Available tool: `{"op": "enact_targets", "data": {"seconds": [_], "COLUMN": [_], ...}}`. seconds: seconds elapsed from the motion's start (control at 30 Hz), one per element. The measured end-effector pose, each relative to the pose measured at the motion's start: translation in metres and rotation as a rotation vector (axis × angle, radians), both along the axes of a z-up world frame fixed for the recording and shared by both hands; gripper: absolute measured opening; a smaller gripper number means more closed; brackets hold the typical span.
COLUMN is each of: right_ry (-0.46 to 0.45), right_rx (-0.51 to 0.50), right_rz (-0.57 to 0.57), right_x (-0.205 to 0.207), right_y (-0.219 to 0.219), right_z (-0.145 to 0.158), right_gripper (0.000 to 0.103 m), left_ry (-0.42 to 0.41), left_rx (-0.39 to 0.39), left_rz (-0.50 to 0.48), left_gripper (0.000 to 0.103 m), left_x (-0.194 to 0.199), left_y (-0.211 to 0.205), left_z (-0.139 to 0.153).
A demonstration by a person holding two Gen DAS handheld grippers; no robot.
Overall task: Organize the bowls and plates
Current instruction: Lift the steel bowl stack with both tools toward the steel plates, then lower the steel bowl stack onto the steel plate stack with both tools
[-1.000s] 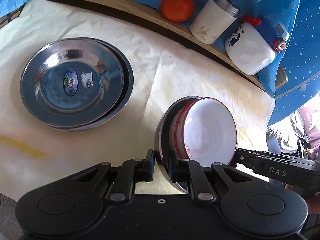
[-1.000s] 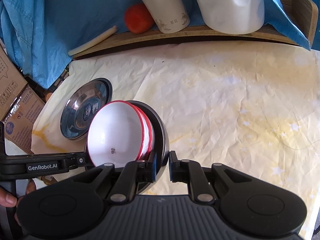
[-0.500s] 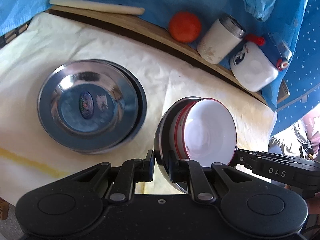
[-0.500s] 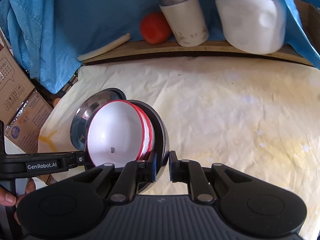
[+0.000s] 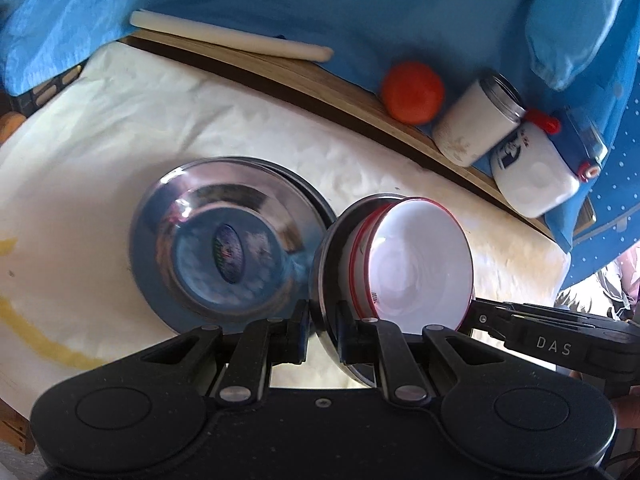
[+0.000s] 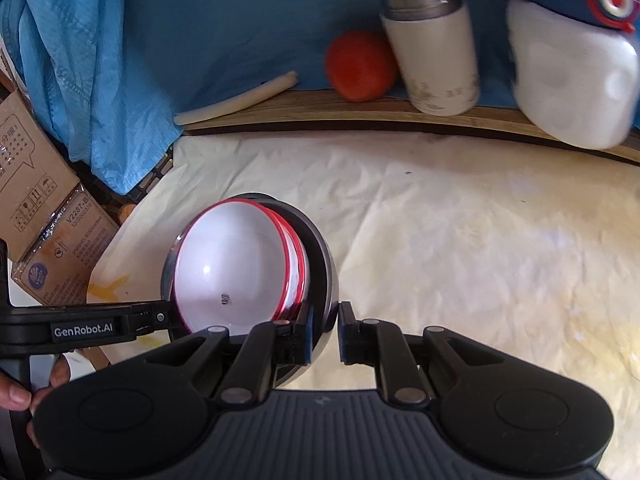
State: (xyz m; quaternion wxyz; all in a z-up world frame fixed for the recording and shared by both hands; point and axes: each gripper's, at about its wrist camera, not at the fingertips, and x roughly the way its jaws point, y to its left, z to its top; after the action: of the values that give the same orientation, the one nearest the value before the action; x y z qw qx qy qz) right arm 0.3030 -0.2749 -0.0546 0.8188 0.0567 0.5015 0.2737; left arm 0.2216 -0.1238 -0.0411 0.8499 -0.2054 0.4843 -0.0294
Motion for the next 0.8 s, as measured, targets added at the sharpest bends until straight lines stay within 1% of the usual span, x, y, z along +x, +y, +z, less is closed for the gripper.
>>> {"op": "enact_targets", "data": {"seconds": [0.33, 0.8], "right_ry": [0.004, 0.027], "right_rx": [-0.001, -0.011], "right_rz": [0.018, 0.04], "right_x": [0.012, 0.025], "right_y": [0.036, 0.072], "right_z": [-0.004, -0.014], "right_gripper": [0.013, 0.013], "left_ry": [0.007, 0.022], "left_rx": [0.0, -0.006], "left_rz": [0.019, 0.045], "left_gripper": [0.013, 0.013], "left_x": [0.009, 0.012], "left_y": [0.037, 0.073], "left_z": [0.0, -0.008]}}
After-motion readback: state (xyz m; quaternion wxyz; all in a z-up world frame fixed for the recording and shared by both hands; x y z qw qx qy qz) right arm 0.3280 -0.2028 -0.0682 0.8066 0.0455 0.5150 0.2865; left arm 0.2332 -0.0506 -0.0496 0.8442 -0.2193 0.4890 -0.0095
